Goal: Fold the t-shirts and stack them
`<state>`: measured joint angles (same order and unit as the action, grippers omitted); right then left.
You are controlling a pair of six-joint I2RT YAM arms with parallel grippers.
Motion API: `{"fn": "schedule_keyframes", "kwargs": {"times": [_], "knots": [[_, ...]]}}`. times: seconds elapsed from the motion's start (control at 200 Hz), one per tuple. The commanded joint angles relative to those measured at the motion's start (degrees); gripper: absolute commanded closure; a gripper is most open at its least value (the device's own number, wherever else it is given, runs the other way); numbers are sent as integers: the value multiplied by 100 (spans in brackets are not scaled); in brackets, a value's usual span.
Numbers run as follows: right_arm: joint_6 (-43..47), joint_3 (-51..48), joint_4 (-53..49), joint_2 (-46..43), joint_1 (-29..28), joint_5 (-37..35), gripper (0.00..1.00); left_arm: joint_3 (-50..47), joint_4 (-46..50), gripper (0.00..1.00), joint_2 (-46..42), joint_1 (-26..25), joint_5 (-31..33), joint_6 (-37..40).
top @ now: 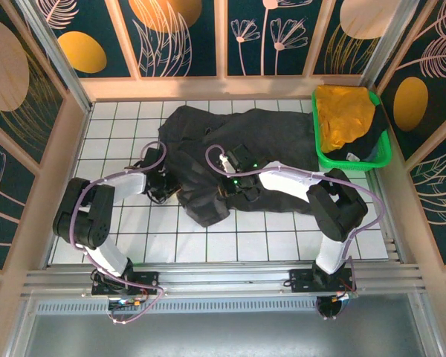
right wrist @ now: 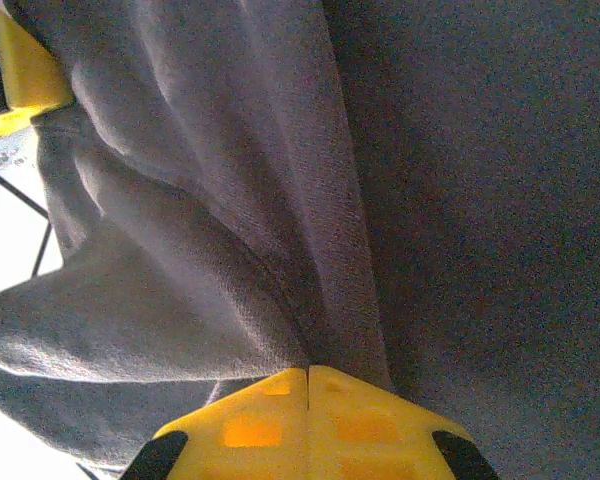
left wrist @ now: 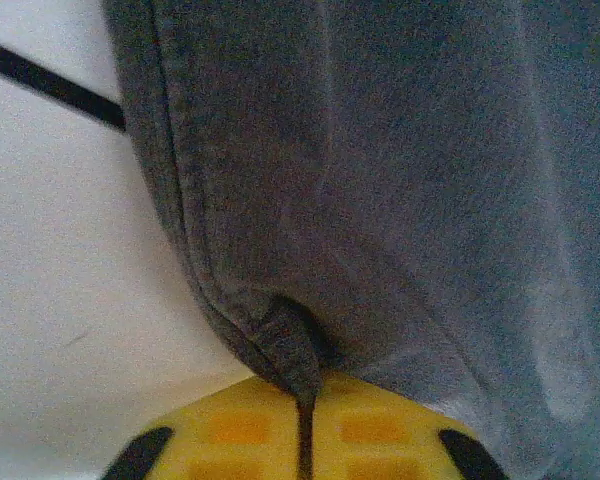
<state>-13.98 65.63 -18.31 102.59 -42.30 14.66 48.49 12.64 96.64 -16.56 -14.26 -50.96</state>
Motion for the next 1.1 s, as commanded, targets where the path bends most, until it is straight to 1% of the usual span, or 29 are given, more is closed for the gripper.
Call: {"fn": "schedule_keyframes", "kwargs": {"times": [0.0, 0.06, 0.115, 0.165, 0.17, 0.195, 0.205, 0.23, 0.26, 0.32, 0.36, 0.39, 0.4, 0.465, 0.571, 0.636, 0.706, 0.776, 0.906, 0.946, 1.046, 1.096], "knots": [[-79, -127, 28, -262, 15, -81, 100, 195, -120, 100, 67, -75, 191, 35], [-141, -192, 29, -389, 24, -257, 100, 264, 156, 100, -98, -76, 529, 131], [-308, -307, 28, -599, 59, -603, 100, 364, 524, 100, -260, -43, 963, 238], [-537, -504, 71, -903, 138, -935, 86, 390, 804, 100, -447, 58, 1335, 297], [-589, -539, 90, -976, 171, -995, 83, 385, 824, 100, -467, 75, 1350, 302], [-674, -635, 112, -1093, 207, -1085, 79, 342, 903, 100, -579, 173, 1481, 301], [-766, -725, 129, -1216, 247, -1185, 75, 325, 930, 100, -619, 228, 1515, 305], [-932, -863, 141, -1417, 329, -1363, 69, 261, 991, 100, -729, 366, 1597, 303], [-1142, -1046, 128, -1654, 429, -1525, 64, 176, 1043, 100, -863, 554, 1680, 306], [-1564, -1409, 39, -2110, 740, -1817, 58, -1, 1072, 100, -1121, 938, 1788, 329], [-1854, -1640, -77, -2394, 992, -1927, 56, -65, 1097, 100, -1255, 1140, 1865, 369], [-2021, -1785, -172, -2544, 1063, -1973, 56, -86, 1129, 100, -1331, 1255, 1947, 394], [-2144, -1870, -245, -2622, 1256, -1997, 56, -90, 1158, 100, -1347, 1287, 1969, 407], [-2594, -2142, -622, -2860, 1714, -2037, 55, -85, 1247, 100, -1442, 1443, 2118, 446], [-3270, -2505, -1432, -3085, 2544, -1894, 55, -81, 1390, 100, -1572, 1540, 2411, 371], [-3501, -2646, -1790, -3214, 2859, -1787, 55, -100, 1426, 100, -1643, 1550, 2516, 320], [-3609, -2758, -1999, -3326, 3069, -1588, 54, -141, 1369, 100, -1670, 1550, 2412, 303], [-3594, -2801, -2130, -3315, 3092, -1246, 53, -162, 1341, 100, -1650, 1546, 2311, 294], [-3360, -2885, -2523, -3073, 2979, -887, 52, -147, 1313, 100, -1623, 1546, 2237, 323], [-3287, -2901, -2569, -3058, 2843, -886, 52, -133, 1304, 100, -1601, 1548, 2226, 337], [-3276, -2836, -2607, -3087, 2219, -1049, 49, -92, 1305, 100, -1532, 1550, 2174, 365], [-3331, -2849, -2579, -3063, 2048, -1016, 48, -72, 1307, 100, -1516, 1550, 2156, 383]]}}
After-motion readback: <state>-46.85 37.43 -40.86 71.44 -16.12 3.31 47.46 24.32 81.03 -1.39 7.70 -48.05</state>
